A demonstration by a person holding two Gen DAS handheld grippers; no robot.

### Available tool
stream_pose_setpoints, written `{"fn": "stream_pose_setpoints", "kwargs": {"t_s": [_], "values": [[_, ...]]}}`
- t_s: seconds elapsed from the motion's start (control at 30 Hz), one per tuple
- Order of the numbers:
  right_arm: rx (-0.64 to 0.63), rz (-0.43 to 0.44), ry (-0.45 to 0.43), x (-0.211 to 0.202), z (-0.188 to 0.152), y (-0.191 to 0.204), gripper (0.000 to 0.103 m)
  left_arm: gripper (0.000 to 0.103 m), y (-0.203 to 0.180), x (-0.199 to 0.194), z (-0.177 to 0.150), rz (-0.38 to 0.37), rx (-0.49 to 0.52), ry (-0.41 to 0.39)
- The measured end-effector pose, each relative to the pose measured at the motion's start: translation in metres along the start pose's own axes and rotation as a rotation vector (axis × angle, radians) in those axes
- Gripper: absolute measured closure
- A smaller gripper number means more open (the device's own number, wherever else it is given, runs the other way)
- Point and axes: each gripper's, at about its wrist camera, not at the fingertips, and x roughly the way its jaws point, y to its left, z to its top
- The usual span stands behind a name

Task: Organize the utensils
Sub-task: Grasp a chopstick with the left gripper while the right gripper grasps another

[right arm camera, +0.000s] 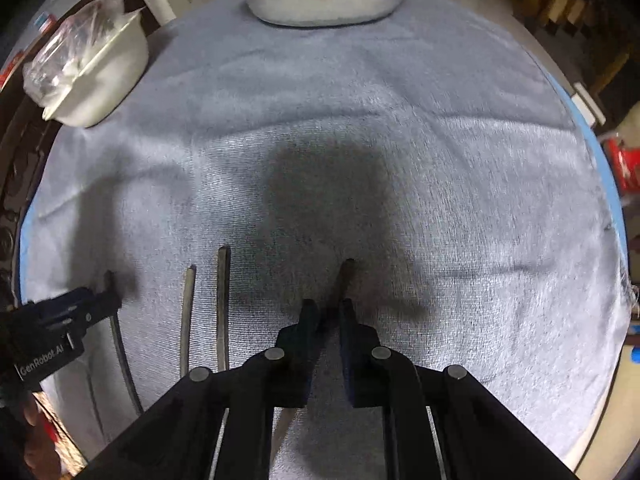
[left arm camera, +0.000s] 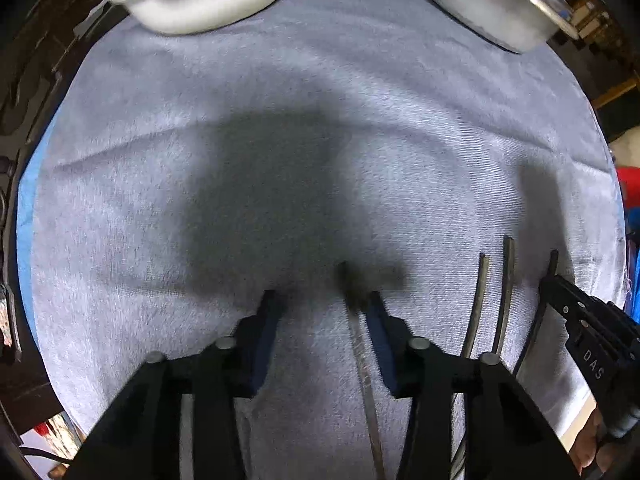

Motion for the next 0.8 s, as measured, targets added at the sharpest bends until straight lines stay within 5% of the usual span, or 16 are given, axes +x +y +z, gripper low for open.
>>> {"fn": "stream_pose_setpoints", "kwargs": {"t_s": [0.17,0.53,0.8], "values": [[-0.021,0.034,-0.045,0.0,-0.003,0.008,0.093,0.091,-0.014,0.001,-0.004,0.01,0.053,-0.021],[0.027,0.181,-0.178,-0.034,-0.03,-0.035,0.096,0.098,-0.017,-0.01,-0.027,-0.05,0.056,-0.121],[0.05,0.253,-0.316,-0.082,-0.056,-0.058,0.096,0.098,0.023,-0.069,-0.057,-0.112,0.004,-0.266]]}}
